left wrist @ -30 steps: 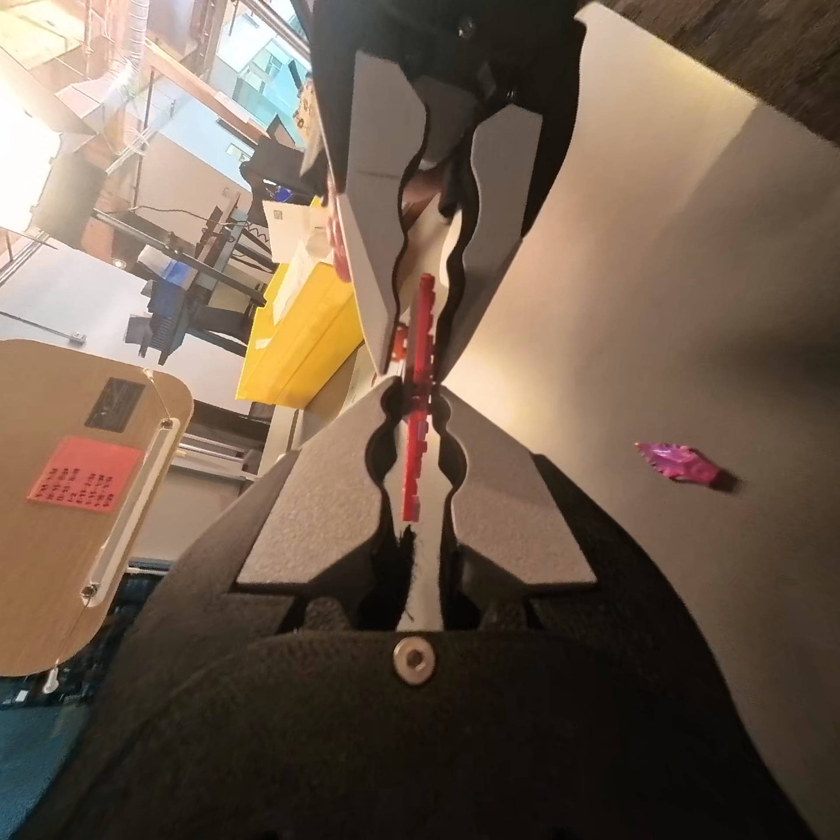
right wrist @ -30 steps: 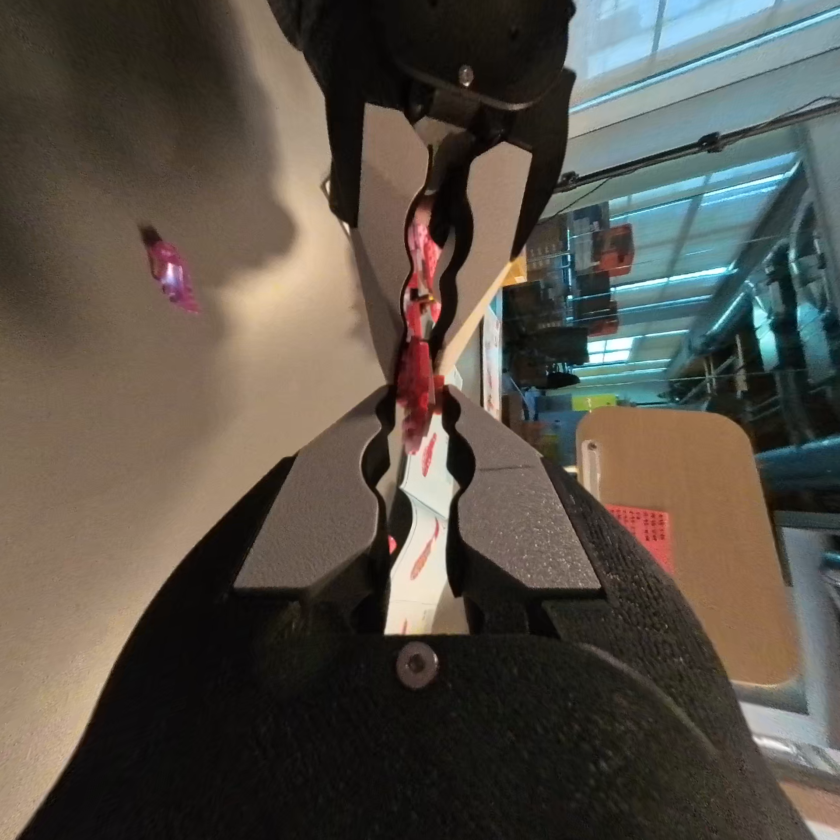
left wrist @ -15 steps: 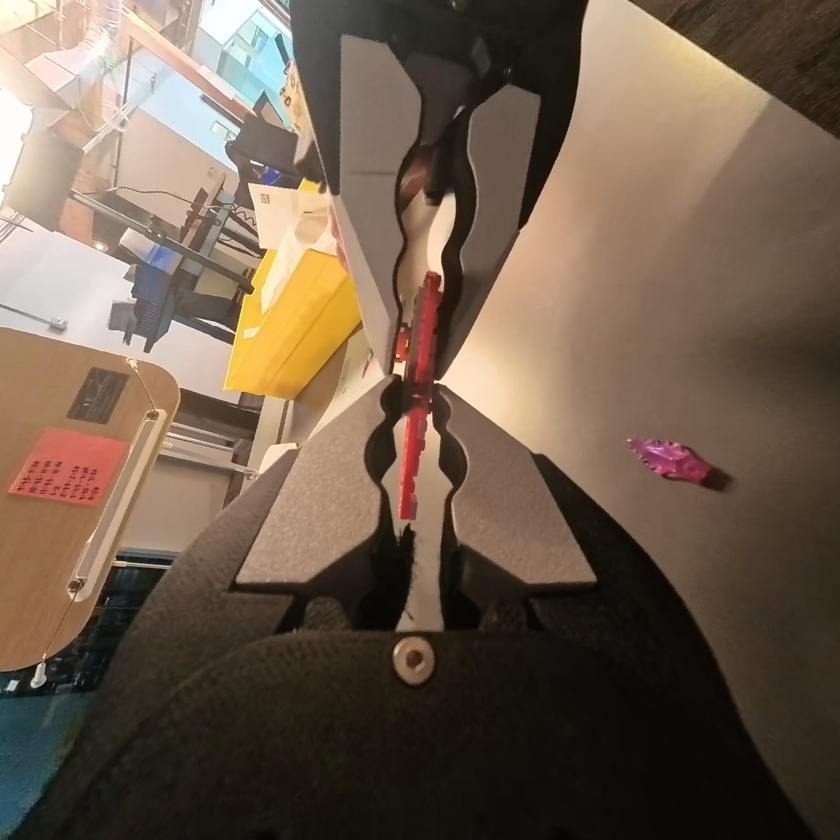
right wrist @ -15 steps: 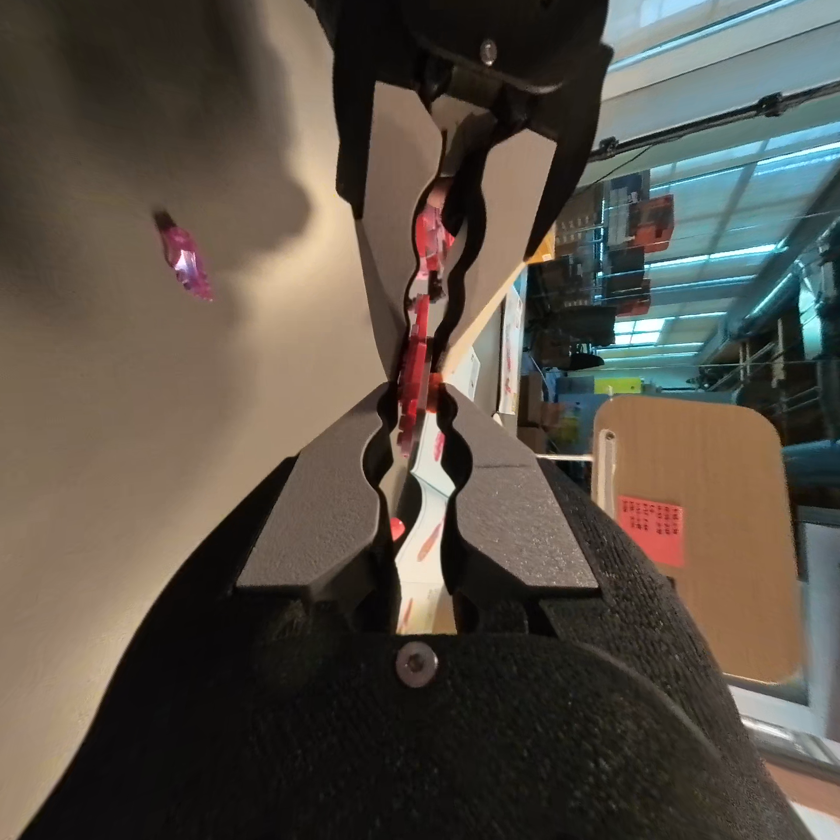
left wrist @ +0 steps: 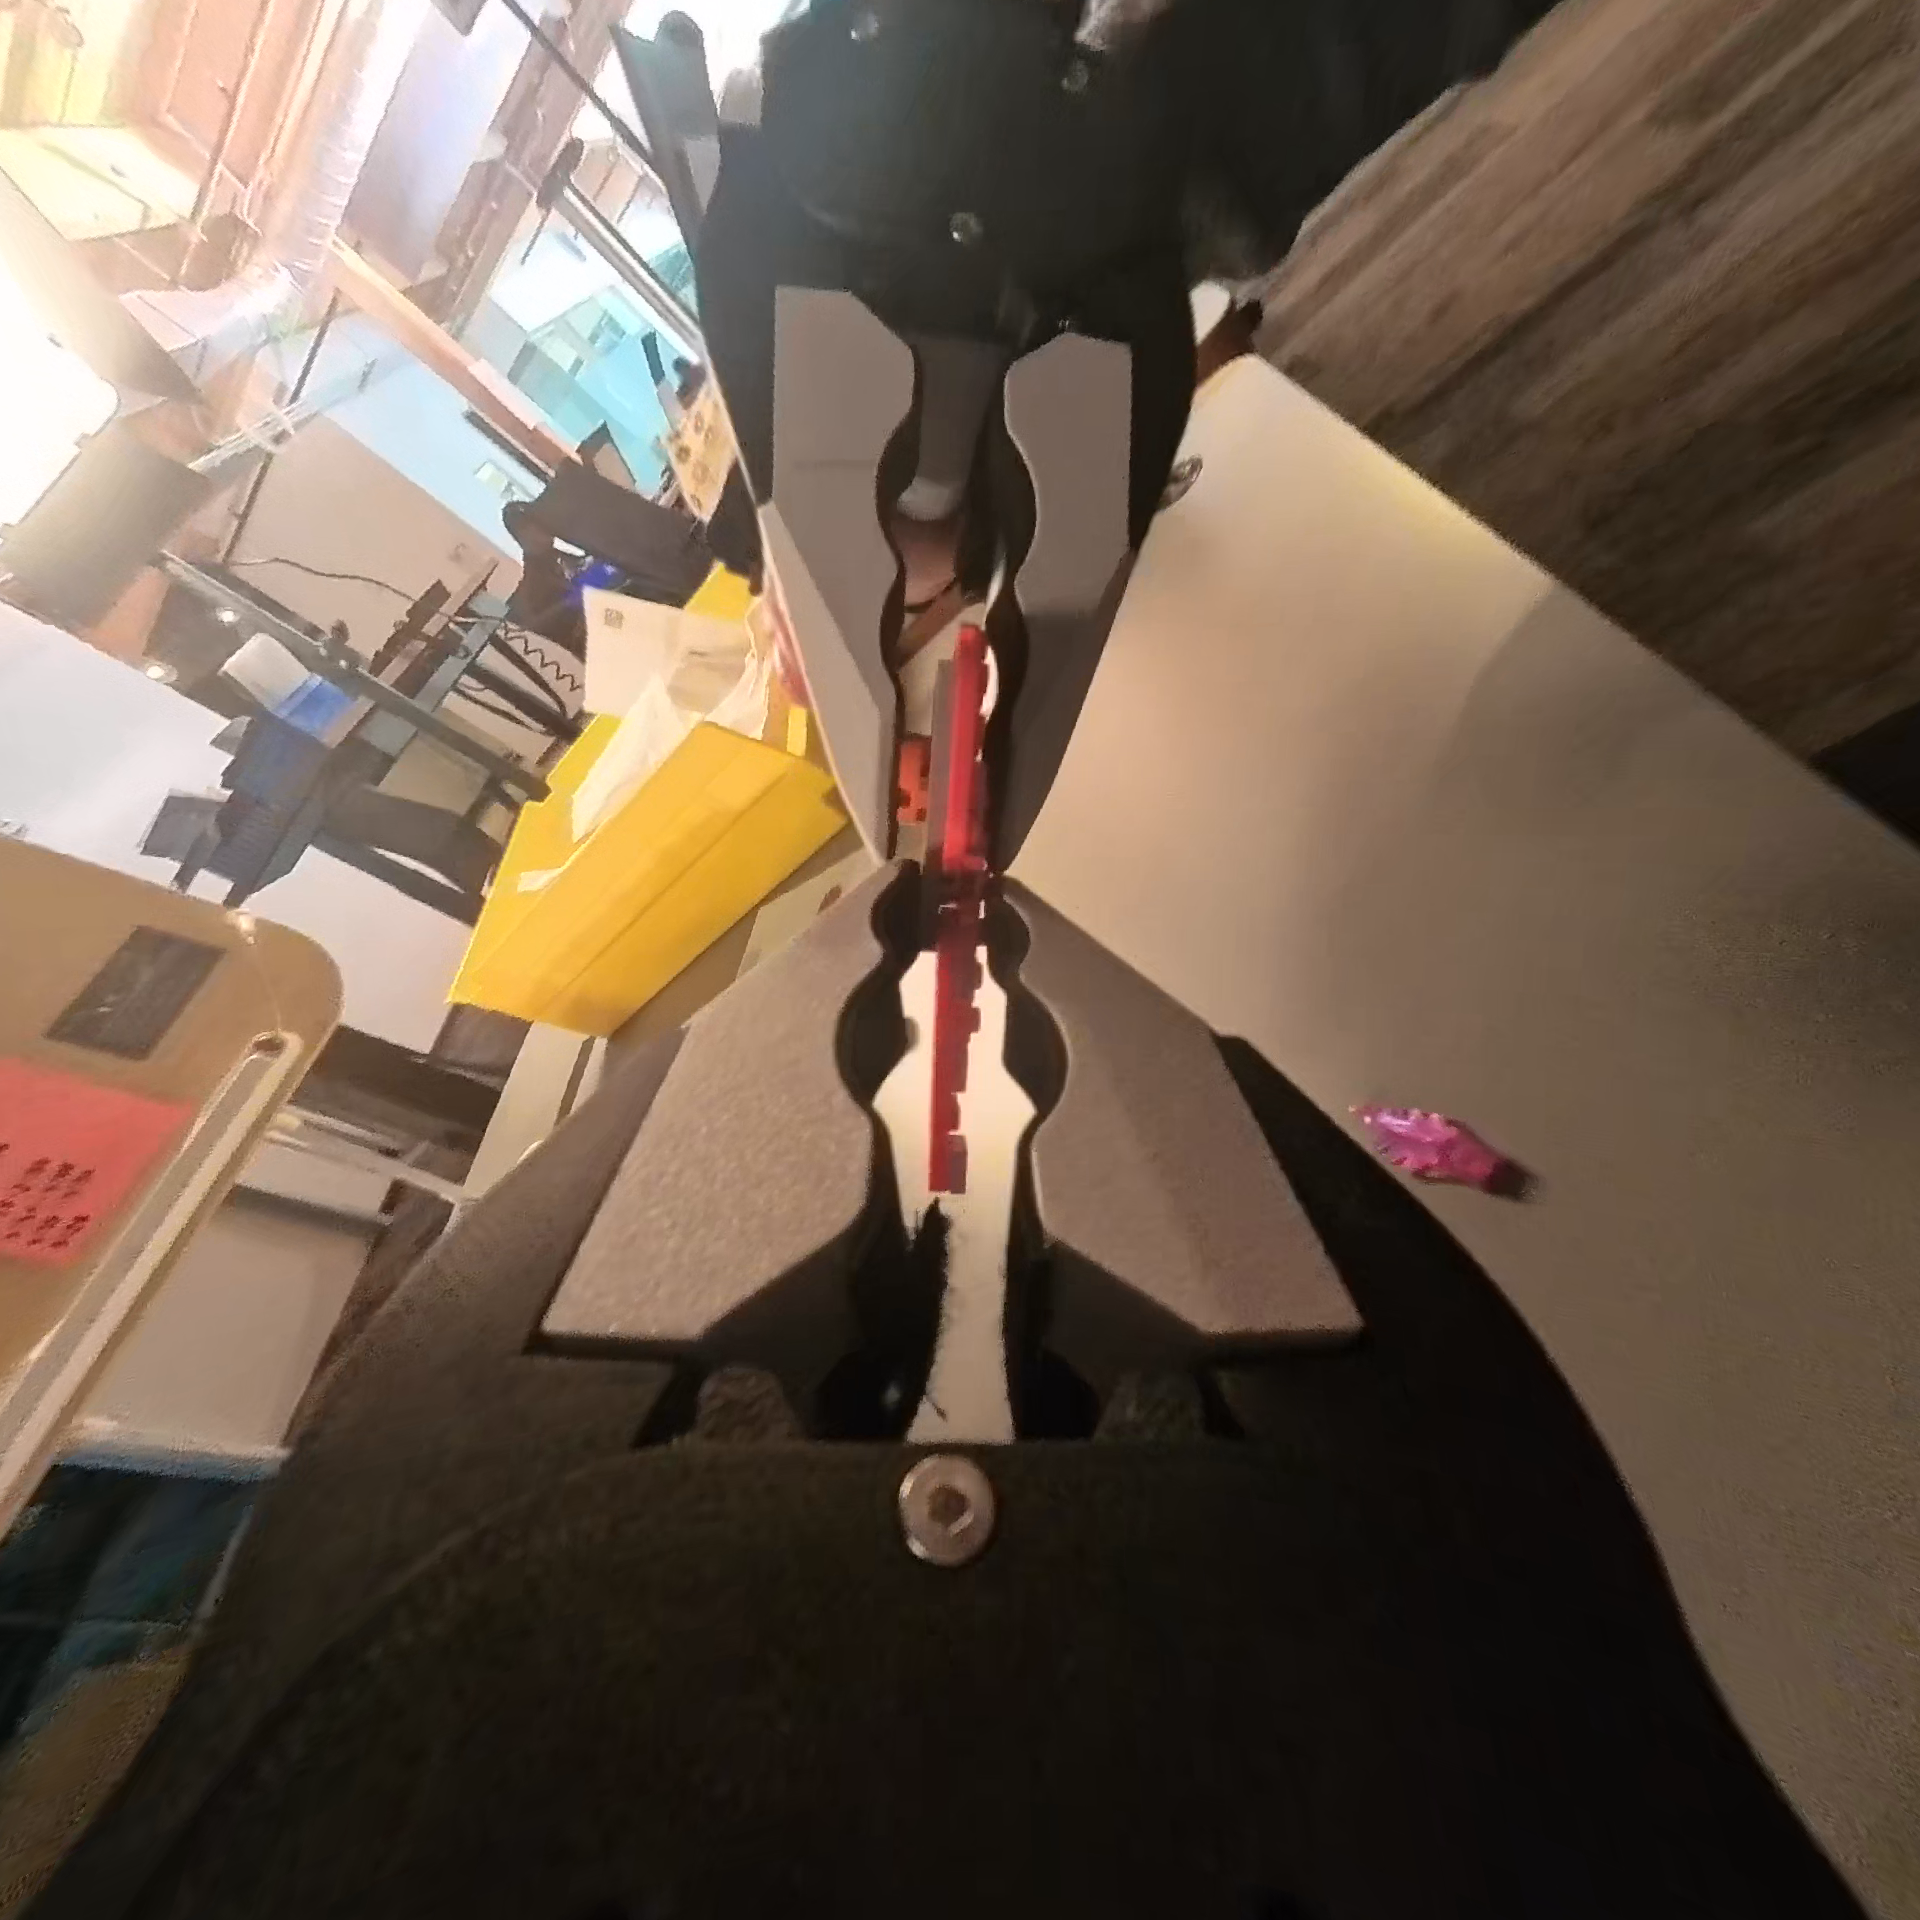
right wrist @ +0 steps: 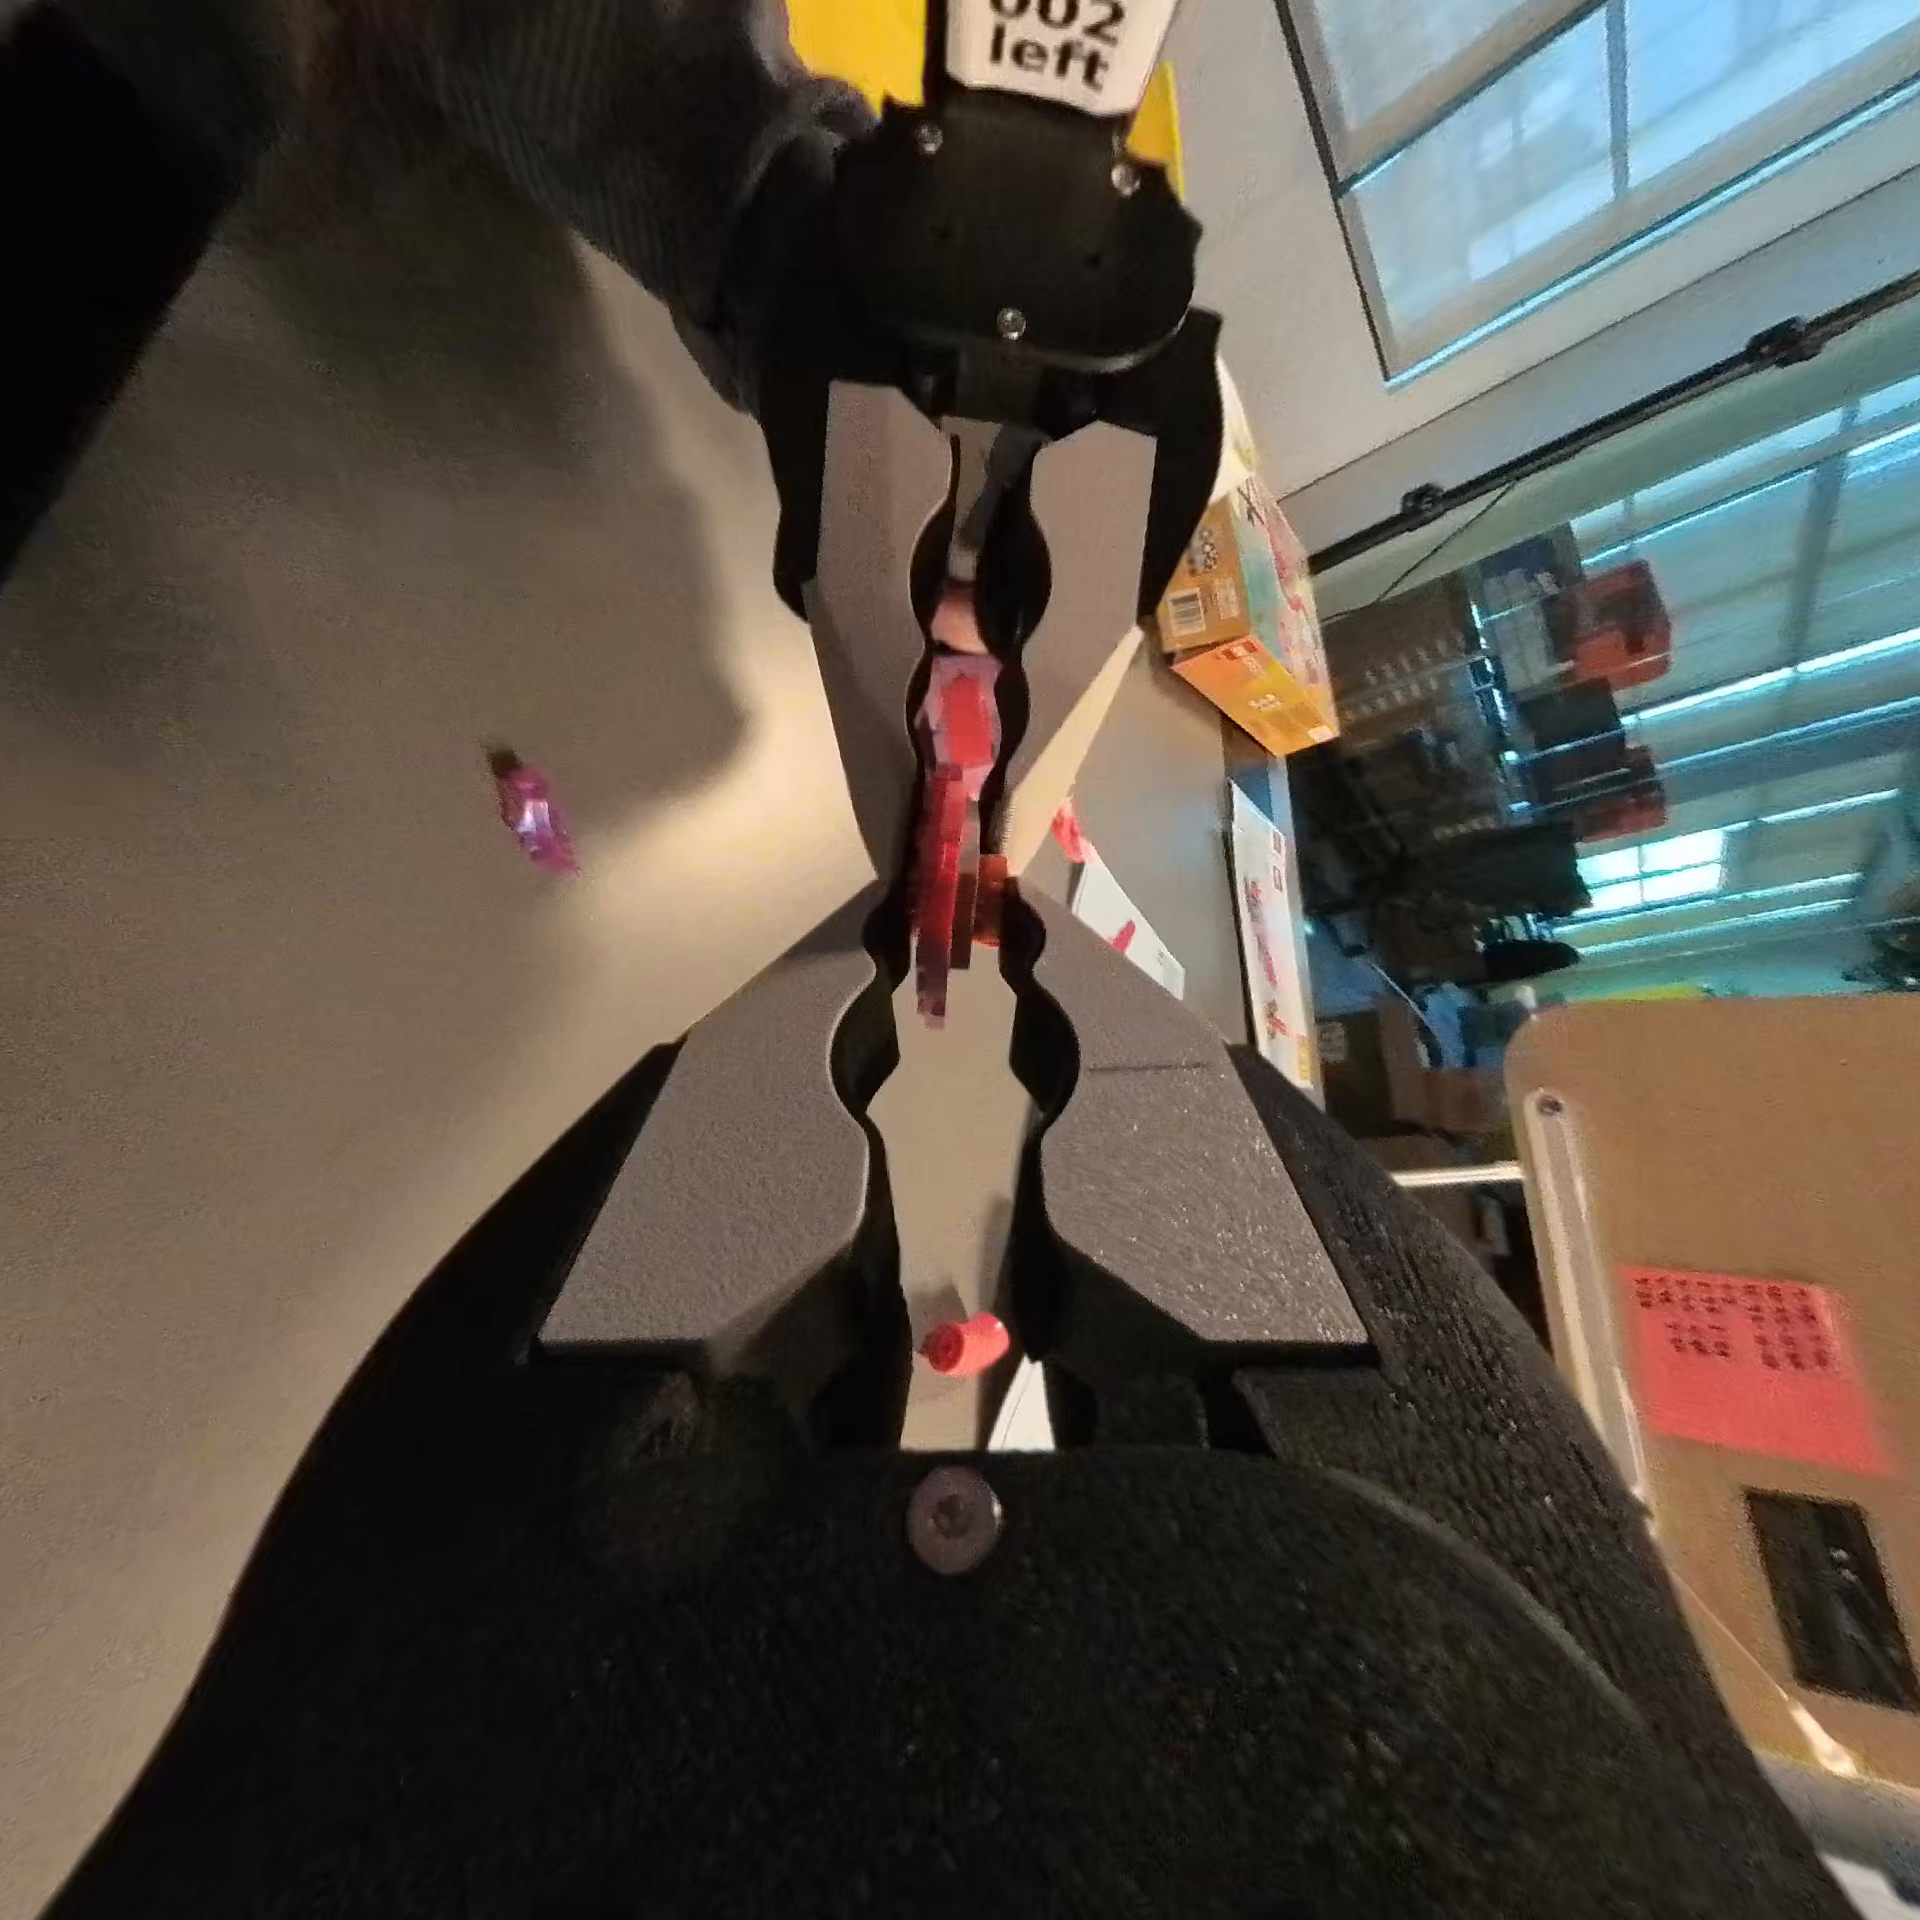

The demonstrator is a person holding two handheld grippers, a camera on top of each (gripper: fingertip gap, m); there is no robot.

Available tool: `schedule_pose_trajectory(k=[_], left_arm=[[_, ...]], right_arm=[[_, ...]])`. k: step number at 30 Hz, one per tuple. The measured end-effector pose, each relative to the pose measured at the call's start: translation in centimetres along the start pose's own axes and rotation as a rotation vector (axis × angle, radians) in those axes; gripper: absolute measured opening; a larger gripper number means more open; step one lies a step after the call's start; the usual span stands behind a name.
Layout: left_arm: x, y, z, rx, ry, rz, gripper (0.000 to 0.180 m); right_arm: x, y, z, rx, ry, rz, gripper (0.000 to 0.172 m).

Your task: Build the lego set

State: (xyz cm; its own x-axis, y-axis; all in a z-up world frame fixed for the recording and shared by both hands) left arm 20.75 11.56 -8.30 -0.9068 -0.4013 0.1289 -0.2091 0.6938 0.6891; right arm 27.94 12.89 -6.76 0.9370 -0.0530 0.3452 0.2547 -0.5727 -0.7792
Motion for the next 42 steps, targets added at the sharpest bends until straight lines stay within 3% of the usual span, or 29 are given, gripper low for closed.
schedule_pose_trajectory(k=[8, 18, 33, 42], left_arm=[[0.6, 0.7, -1.1, 0.109, -0.112, 0.003, 0.011], [1.3, 0.8, -2.1, 0.241, -0.239, 0.073, 0.012], [0.5, 1.5, -0.4, 0.15, 0.028, -0.07, 0.012], [0.1, 1.9, -0.1, -0.053, 0.181, -0.183, 0.012]], right_arm=[[0.4, -0.3, -1.4, 0.095, 0.005, 0.08, 0.014], [0.6, -0.6, -3.0, 0.066, -0.048, 0.081, 0.014], [-0.4, -0.5, -1.6, 0.364, 0.388, 0.14, 0.014], [-0.7, -0.8, -1.0, 0.471, 0.475, 0.21, 0.014]])
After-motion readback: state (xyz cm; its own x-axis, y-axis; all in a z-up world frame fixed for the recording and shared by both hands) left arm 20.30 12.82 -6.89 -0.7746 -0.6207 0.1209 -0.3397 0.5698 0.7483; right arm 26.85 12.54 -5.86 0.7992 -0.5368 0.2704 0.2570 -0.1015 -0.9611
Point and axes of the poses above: each gripper's, where its closed fingertips meet, x back along the fingers, z out of its underside, y = z × x across the jaws, the point moved 5 cm from there along x, back along the fingers, and after that the axes turned 5 degrees about -y, right-handed, at the moved point
